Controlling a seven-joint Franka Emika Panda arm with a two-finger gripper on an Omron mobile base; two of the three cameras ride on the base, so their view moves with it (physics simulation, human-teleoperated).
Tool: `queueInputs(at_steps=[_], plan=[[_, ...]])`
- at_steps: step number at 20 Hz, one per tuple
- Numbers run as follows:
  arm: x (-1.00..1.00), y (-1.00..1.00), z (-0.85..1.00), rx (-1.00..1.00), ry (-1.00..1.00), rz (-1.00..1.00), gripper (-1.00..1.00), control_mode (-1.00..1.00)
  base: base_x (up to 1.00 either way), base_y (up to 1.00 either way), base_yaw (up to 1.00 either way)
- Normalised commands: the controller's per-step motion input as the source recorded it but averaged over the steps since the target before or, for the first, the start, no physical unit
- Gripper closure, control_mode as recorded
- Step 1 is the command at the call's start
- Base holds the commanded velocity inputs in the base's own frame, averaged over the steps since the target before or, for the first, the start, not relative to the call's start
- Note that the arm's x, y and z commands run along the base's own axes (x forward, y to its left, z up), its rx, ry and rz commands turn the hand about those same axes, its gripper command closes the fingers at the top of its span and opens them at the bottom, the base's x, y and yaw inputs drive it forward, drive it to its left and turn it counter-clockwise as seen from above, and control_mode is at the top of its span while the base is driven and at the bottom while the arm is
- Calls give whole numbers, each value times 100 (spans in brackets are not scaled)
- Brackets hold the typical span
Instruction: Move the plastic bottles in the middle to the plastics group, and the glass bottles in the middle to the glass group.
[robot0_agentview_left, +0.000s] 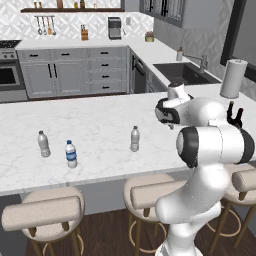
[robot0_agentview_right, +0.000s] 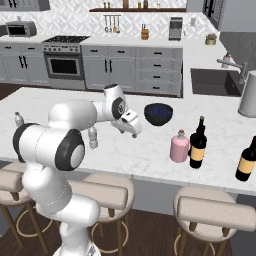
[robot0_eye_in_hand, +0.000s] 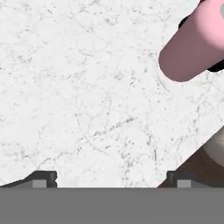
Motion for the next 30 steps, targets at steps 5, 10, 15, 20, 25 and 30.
queueInputs(at_steps=[5, 10, 15, 20, 25, 30], plan=[[-27, 0, 51, 12, -18, 30, -100, -100, 0, 0, 0], [-5, 31, 11, 7, 0, 28, -100, -100, 0, 0, 0], [12, 81, 0, 1, 16, 30, -100, -100, 0, 0, 0], [17, 91, 0, 0, 22, 30, -100, -100, 0, 0, 0], [-17, 61, 17, 0, 10, 25, -100, -100, 0, 0, 0], [1, 27, 2, 0, -6, 13, -100, -100, 0, 0, 0]])
